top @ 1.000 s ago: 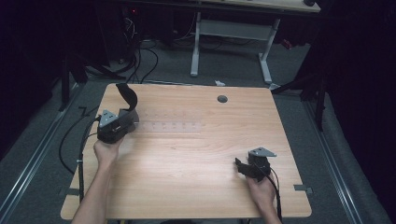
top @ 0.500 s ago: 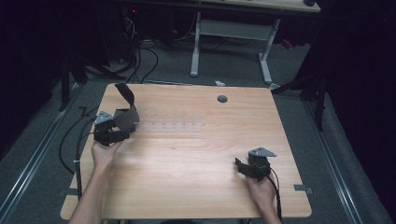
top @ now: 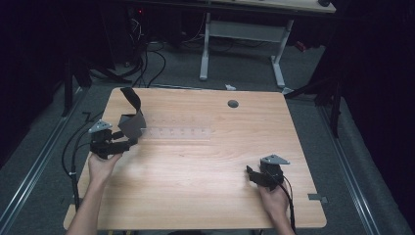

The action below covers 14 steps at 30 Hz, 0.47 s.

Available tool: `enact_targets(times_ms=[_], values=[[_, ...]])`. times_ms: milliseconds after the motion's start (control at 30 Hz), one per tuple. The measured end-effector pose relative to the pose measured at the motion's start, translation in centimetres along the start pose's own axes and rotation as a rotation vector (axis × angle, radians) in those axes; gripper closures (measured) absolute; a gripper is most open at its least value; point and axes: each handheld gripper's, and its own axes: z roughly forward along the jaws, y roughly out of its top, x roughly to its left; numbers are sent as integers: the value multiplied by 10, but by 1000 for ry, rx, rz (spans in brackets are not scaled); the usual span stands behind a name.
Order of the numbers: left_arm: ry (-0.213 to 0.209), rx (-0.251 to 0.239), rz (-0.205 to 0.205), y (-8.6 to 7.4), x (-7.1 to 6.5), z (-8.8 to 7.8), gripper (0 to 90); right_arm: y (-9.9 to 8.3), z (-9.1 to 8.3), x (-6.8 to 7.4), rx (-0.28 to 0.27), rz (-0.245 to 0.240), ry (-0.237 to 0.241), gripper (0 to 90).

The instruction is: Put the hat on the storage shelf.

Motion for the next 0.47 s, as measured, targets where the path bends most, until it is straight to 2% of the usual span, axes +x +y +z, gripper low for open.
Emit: enact_targets(times_ms=[67,100,233,333,367,400,467], values=[[-4,14,-9,-10,-4,-1,280,0,0,0,0,0,1,372],[5,24,0,-16,-7,0,280,0,0,0,0,0,1,372],[77,64,34,-46,-20,9,283,0,0,0,0,0,2,370],[156,94,64,-64,-25,18,277,0,0,0,0,0,2,369],[192,129,80,-66,-27,21,277,0,0,0,0,0,2,369],[228,145,108,-67,-30,22,264,0,0,0,0,-1,3,369],[227,147,115,-67,-32,23,248,0,0,0,0,-1,3,368]])
